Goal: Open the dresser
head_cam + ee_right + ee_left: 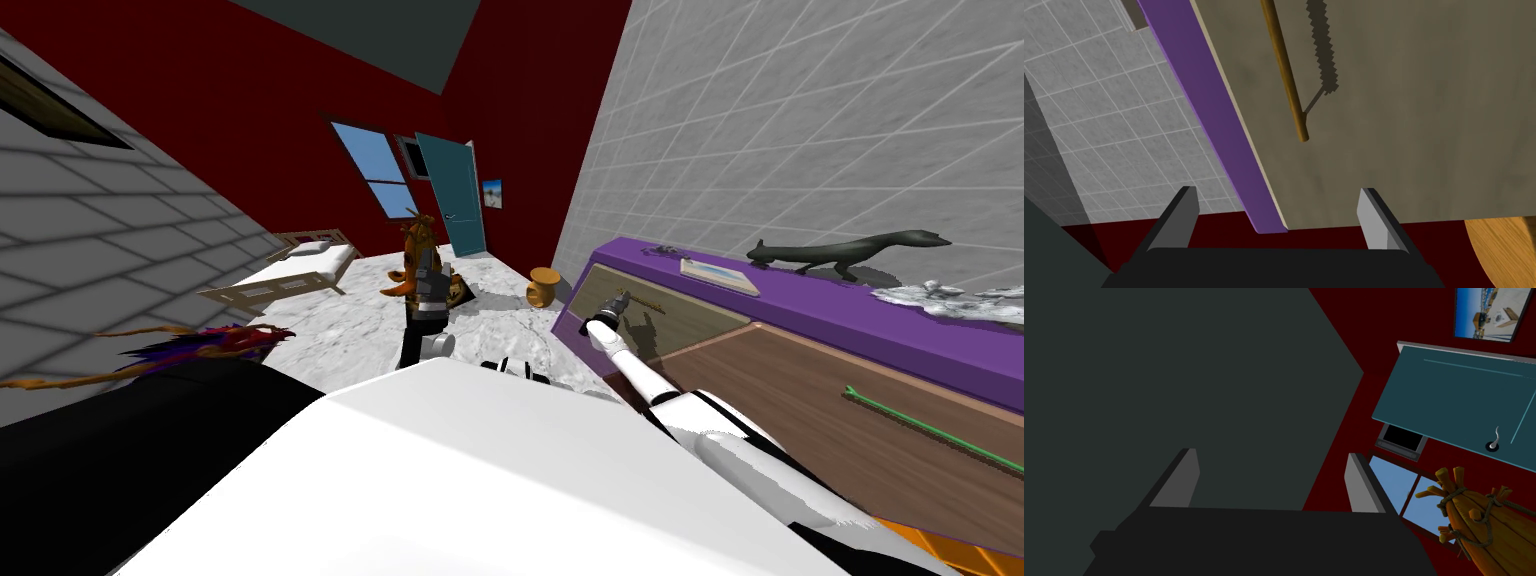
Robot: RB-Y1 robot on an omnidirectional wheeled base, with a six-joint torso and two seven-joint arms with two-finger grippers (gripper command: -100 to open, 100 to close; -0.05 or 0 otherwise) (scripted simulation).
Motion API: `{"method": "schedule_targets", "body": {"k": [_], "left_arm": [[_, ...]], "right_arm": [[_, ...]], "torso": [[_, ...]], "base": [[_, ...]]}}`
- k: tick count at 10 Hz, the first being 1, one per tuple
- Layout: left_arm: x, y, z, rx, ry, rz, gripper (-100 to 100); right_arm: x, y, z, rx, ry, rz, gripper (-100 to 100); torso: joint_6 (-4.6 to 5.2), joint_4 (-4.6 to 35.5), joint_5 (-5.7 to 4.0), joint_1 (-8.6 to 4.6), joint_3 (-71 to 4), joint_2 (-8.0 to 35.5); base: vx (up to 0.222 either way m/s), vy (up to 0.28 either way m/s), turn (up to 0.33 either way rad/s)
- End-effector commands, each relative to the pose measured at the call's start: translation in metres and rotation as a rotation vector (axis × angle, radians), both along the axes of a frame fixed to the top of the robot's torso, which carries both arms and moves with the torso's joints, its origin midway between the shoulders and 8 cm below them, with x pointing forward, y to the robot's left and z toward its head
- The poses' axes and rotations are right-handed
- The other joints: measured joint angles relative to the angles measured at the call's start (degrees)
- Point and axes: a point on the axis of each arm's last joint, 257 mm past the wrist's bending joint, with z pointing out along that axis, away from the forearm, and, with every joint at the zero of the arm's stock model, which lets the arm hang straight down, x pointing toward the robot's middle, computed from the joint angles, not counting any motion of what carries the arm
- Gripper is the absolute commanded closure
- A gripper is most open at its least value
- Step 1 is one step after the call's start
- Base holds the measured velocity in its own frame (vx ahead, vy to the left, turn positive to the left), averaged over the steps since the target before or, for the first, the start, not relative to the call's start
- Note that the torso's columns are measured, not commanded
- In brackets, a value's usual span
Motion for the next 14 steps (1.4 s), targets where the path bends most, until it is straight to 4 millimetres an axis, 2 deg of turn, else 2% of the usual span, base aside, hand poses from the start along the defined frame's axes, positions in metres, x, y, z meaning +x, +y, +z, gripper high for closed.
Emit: {"method": "schedule_targets", "body": {"k": [1, 4, 13, 14], "left_arm": [[0.0, 0.0, 0.0, 0.0, 0.0, 0.0, 0], [0.0, 0.0, 0.0, 0.0, 0.0, 0.0, 0], [0.0, 0.0, 0.0, 0.0, 0.0, 0.0, 0], [0.0, 0.0, 0.0, 0.0, 0.0, 0.0, 0]], "right_arm": [[0.017, 0.013, 0.008, -0.017, 0.02, 0.077, -100], [0.036, 0.03, 0.02, -0.046, 0.047, 0.173, -100], [0.071, 0.07, 0.041, -0.125, 0.132, 0.391, -100], [0.071, 0.073, 0.038, -0.123, 0.141, 0.403, -100]], "torso": [[0.0, 0.0, 0.02, 0.08, 0.0, 0.0], [0.01, 0.0, 0.03, 0.1, 0.0, 0.0], [-0.01, 0.0, 0.04, 0.13, 0.0, 0.0], [-0.01, 0.0, 0.02, 0.04, 0.0, 0.1]], "base": [[-0.031, -0.127, 0.068], [-0.033, -0.124, 0.066], [-0.031, -0.09, 0.057], [-0.037, -0.117, 0.031]]}}
